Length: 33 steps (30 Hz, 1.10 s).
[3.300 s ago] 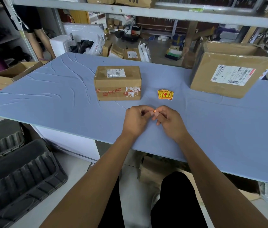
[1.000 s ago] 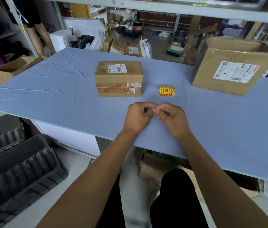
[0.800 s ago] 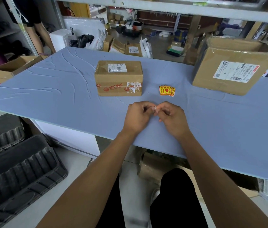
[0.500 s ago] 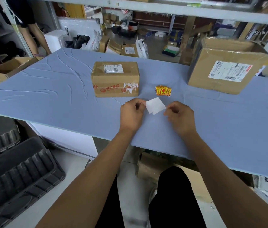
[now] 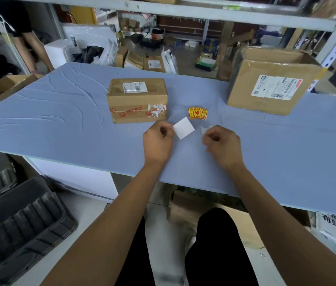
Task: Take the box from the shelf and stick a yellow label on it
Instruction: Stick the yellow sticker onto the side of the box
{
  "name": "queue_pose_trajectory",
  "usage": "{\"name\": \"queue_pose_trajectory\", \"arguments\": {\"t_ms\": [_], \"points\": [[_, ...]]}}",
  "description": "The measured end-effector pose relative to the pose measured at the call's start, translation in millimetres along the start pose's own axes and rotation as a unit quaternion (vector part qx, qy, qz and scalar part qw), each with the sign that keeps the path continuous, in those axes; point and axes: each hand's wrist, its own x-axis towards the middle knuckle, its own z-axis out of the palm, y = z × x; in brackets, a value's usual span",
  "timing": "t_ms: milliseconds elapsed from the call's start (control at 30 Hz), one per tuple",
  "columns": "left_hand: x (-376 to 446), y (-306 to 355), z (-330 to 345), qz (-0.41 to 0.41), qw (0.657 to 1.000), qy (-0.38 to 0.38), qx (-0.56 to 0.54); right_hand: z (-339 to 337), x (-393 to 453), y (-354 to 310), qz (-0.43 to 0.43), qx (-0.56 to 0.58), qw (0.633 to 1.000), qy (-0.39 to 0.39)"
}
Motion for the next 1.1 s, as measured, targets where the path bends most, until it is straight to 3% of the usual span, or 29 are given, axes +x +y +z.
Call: {"name": "queue_pose_trajectory", "arguments": {"t_ms": [200,367,467,633,967,1100], "points": [[-7,-1,-2,0.102,0.994,-0.026,0.027,31,8,-33,0.088,0.198,0.975,-0.041],[-8,-2,0,0.17,0.984,-0.026,0.043,36,15,-36,0.078,0.196,0.977,-0.032],[-7,-3,0,0.134,0.991,-0.018,0.003,37,18,-31,0.061,0.175,0.982,-0.025],[4,-8,-8,-0.03,0.992,0.02,-0.117,43,20,-23,0.017,0.17,0.985,-0.03],[35,-13,-28,-0.068,0.98,-0.034,-0.186,60,46,-41,-0.022,0.193,0.978,-0.082],[50,-16,-34,-0.062,0.986,-0.034,-0.148,71,58,-46,-0.039,0.181,0.979,-0.081]]}}
